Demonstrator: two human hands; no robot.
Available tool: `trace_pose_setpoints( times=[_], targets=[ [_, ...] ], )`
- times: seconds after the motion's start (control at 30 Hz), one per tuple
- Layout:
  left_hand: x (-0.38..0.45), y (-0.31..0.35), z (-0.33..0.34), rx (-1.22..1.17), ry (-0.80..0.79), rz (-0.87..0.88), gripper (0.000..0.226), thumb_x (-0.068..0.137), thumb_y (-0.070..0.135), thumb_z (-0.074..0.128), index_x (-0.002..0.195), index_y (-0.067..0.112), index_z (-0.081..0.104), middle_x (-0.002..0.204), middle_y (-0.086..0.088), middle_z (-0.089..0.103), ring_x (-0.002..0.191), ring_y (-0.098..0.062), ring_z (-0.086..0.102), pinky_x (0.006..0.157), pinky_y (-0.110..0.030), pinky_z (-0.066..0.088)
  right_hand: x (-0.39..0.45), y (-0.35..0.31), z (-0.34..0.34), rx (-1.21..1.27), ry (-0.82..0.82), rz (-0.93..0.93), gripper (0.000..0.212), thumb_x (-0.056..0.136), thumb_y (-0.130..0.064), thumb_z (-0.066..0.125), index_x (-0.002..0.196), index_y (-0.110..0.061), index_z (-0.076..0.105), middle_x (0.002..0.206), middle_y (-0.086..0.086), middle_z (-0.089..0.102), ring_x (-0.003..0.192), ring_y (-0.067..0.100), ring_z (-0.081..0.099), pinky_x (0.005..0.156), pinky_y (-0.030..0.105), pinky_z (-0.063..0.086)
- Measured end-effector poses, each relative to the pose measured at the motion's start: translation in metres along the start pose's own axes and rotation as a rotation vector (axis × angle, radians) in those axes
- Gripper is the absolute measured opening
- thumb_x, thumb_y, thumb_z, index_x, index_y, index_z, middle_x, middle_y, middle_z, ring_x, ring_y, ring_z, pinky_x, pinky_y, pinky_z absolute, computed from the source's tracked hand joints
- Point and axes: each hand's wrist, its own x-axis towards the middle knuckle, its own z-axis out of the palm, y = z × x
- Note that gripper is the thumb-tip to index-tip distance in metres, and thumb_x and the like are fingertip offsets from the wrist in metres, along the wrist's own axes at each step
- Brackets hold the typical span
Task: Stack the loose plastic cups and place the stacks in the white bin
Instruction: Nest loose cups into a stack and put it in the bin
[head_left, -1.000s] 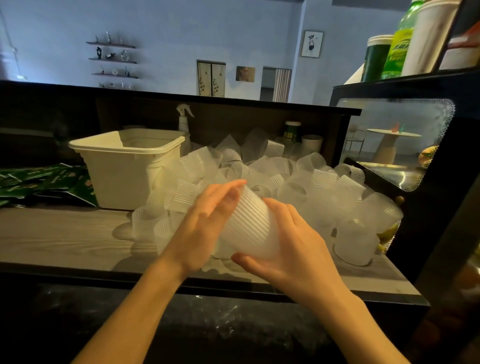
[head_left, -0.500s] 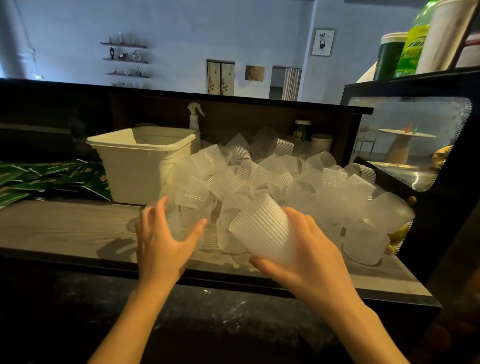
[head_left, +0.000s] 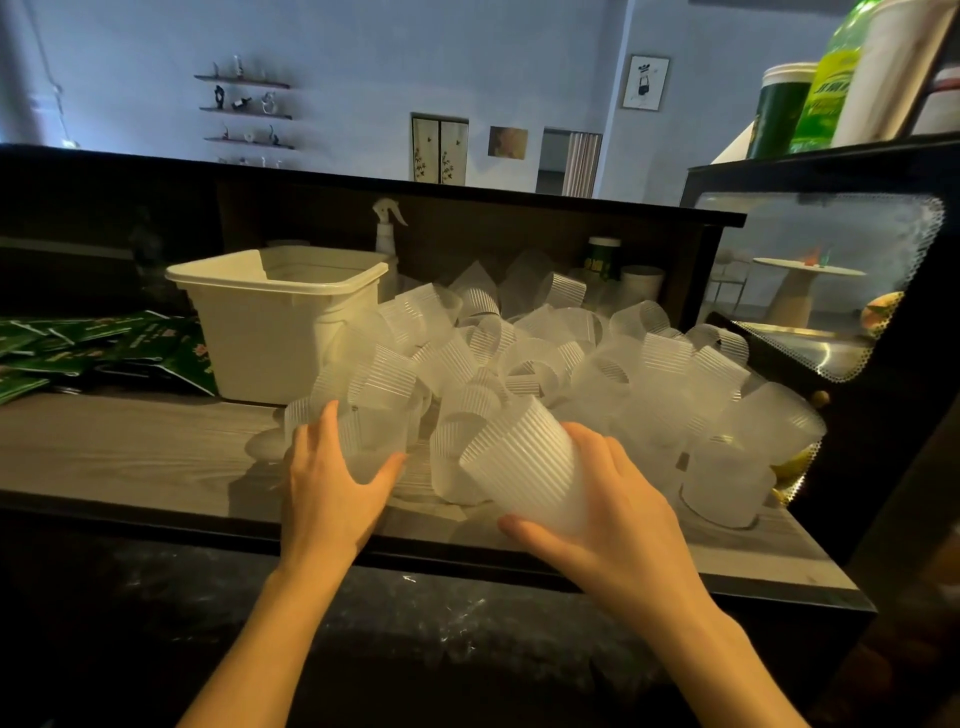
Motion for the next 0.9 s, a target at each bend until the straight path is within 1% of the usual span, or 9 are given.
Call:
trace_pose_setpoints(
  times=[0.13,0.23,0.33,0.43,0.53,0.63,0.73,0.83,0.9],
  targets=[
    [-0.006,0.006,-0.01,-0.186,0.066,0.033,0.075,0.08,0.054,0.068,0.141,0.017,0.043,0.125,-0.002,0.046,0.105,-0.015,0.049,0.079,-0.028,0.047,-0.002,0.001,-0.001,-0.002,0.0,0.001,0.084,0.062,-0.083,0.047,0.131,-0.041,0.027,0.116,-0.018,0.043,0.098,0.005,0.049,0.077,0.027,0.05],
    [-0.011,0.021,-0.022,-0.461,0.011,0.028,0.068,0.082,0.061,0.062,0.137,0.025,0.046,0.12,0.003,0.052,0.095,-0.005,0.06,0.063,-0.011,0.049,-0.002,0.0,-0.002,0.008,-0.017,-0.002,0.082,0.067,-0.075,0.058,0.135,-0.04,0.027,0.12,-0.019,0.044,0.101,0.004,0.049,0.08,0.026,0.049],
    [-0.016,0.037,-0.027,-0.717,-0.127,0.036,0.067,0.077,0.064,0.065,0.136,0.038,0.046,0.128,0.015,0.056,0.112,0.004,0.057,0.085,-0.016,0.049,-0.001,0.0,-0.001,-0.021,-0.032,-0.024,0.083,0.067,-0.075,0.054,0.137,-0.038,0.027,0.119,-0.018,0.045,0.101,0.005,0.05,0.08,0.026,0.049],
    [-0.02,0.048,-0.026,-0.875,-0.229,0.045,0.079,0.073,0.062,0.066,0.142,0.029,0.047,0.137,0.012,0.057,0.126,-0.003,0.053,0.105,-0.03,0.042,-0.002,-0.001,-0.002,-0.011,-0.036,-0.033,0.084,0.065,-0.077,0.05,0.136,-0.039,0.027,0.119,-0.019,0.044,0.101,0.006,0.05,0.08,0.027,0.049],
    [-0.027,0.056,-0.022,-0.958,-0.325,0.061,0.084,0.073,0.061,0.07,0.144,0.024,0.045,0.139,0.007,0.057,0.131,-0.01,0.051,0.112,-0.042,0.037,-0.003,-0.001,-0.003,0.001,-0.035,-0.037,0.085,0.064,-0.077,0.05,0.136,-0.04,0.026,0.118,-0.02,0.044,0.1,0.005,0.049,0.08,0.024,0.048],
    [-0.031,0.062,-0.018,-0.976,-0.348,0.058,0.087,0.069,0.063,0.073,0.142,0.025,0.046,0.136,0.009,0.06,0.127,-0.008,0.054,0.107,-0.031,0.043,-0.006,0.0,-0.005,0.003,-0.037,-0.051,0.086,0.064,-0.077,0.052,0.137,-0.039,0.027,0.118,-0.019,0.045,0.101,0.005,0.05,0.08,0.025,0.048],
    [-0.034,0.067,-0.015,-0.958,-0.361,0.071,0.071,0.076,0.054,0.068,0.139,0.027,0.049,0.132,0.01,0.061,0.124,-0.006,0.056,0.097,-0.017,0.047,-0.009,0.003,-0.007,0.011,-0.046,-0.044,0.086,0.066,-0.071,0.063,0.137,-0.038,0.029,0.117,-0.019,0.045,0.101,0.005,0.05,0.082,0.028,0.048],
    [-0.036,0.071,-0.013,-0.941,-0.377,0.083,0.06,0.08,0.045,0.064,0.136,0.031,0.049,0.128,0.016,0.061,0.116,0.001,0.058,0.083,-0.01,0.049,-0.011,0.004,-0.006,0.02,-0.041,-0.055,0.085,0.066,-0.068,0.066,0.136,-0.039,0.03,0.116,-0.02,0.045,0.1,0.005,0.051,0.081,0.03,0.049],
    [-0.037,0.074,-0.01,-0.929,-0.396,0.099,0.065,0.079,0.052,0.064,0.138,0.033,0.047,0.128,0.02,0.059,0.115,0.005,0.057,0.08,-0.008,0.048,-0.011,0.004,-0.006,0.051,-0.04,-0.055,0.084,0.065,-0.069,0.065,0.136,-0.04,0.03,0.116,-0.021,0.045,0.1,0.004,0.051,0.081,0.03,0.05]
  ],
)
